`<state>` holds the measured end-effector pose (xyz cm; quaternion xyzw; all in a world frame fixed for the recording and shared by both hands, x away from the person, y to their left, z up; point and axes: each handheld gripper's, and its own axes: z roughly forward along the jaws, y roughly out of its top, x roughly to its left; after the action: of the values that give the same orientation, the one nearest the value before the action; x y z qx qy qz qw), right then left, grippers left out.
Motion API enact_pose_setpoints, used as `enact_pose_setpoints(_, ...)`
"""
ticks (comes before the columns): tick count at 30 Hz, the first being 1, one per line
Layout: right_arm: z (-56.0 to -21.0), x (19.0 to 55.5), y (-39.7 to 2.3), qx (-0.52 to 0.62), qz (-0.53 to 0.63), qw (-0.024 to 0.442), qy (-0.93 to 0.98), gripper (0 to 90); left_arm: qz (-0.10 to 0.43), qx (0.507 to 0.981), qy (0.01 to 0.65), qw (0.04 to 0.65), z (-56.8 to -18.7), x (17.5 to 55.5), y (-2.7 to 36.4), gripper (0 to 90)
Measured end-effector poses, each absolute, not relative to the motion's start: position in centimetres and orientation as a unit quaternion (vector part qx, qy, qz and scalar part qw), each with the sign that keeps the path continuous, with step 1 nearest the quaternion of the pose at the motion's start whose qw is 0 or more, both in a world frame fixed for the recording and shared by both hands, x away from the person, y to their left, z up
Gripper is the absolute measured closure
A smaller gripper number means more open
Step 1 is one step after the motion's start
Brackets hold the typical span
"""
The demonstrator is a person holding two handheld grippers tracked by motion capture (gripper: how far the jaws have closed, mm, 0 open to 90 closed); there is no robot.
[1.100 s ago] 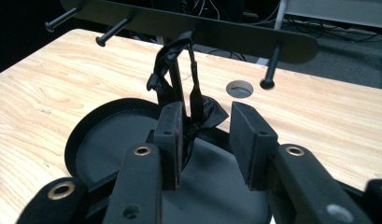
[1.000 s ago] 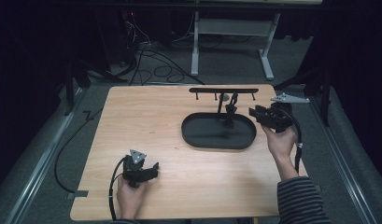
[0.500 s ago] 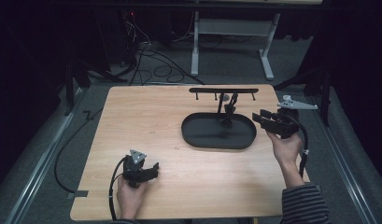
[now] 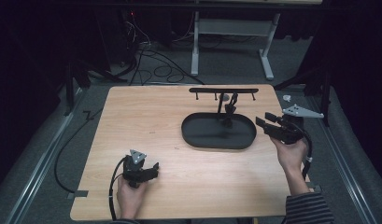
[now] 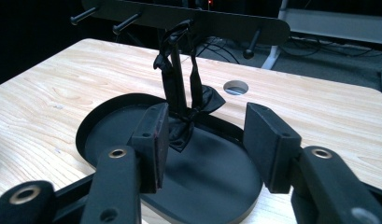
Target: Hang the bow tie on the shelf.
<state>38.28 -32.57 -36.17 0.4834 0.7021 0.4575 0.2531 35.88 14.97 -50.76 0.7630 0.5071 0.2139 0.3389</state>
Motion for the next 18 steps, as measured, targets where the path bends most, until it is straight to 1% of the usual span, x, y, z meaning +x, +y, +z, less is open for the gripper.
enact_pose_setpoints(4, -36.3, 37.8, -32.7, 0.484, 0.459, 0.251, 0.701, 50.8, 0.214, 0.763, 0.507, 0.339, -50.8, 35.9, 15.0, 20.7)
enact_pose_setpoints(8, -36.5, 37.2, -32.9, 0.487, 0.460, 0.242, 0.702, 54.1, 0.213, 0.763, 0.507, 0.340, -50.8, 35.9, 15.0, 20.9)
enact_pose_setpoints(18, -37.3, 35.4, -34.1, 0.492, 0.475, 0.240, 0.689, 55.0, 0.214, 0.763, 0.507, 0.340, -50.8, 35.9, 15.0, 21.0)
